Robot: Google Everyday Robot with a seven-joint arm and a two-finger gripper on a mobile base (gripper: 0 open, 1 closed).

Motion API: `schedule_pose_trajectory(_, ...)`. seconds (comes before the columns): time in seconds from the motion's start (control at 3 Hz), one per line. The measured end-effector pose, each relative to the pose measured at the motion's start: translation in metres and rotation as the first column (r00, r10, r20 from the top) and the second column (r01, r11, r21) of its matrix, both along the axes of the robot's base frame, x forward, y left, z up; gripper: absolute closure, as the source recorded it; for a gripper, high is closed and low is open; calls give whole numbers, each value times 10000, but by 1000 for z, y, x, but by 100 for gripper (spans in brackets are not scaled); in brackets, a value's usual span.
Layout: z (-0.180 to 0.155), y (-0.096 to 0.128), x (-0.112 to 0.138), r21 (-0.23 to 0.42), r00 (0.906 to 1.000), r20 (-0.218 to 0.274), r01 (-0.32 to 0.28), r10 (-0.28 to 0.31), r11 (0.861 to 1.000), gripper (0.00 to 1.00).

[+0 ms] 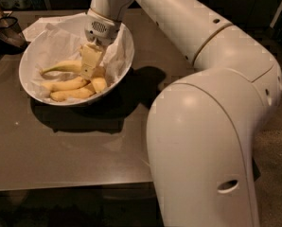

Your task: Pick banana from white bowl

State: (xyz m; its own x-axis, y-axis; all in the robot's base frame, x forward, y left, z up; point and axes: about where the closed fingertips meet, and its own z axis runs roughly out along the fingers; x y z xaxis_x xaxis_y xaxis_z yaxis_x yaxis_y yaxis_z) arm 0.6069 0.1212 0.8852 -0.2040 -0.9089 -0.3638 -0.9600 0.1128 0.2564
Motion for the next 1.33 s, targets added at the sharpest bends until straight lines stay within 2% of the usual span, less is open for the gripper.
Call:
schedule_pose_trajectory(0.33,2,0,1,-14,10000,-18,25,-25,10000,89)
schedule_pose_trajectory(0.67,2,0,1,-13,10000,-16,29,-29,10000,100)
schedule_pose_trajectory(1.0,2,0,1,-13,10000,-16,29,-29,10000,100)
schedule_pose_trajectory(1.33,19,6,-10,-19,9969,780,-76,77,10000,100)
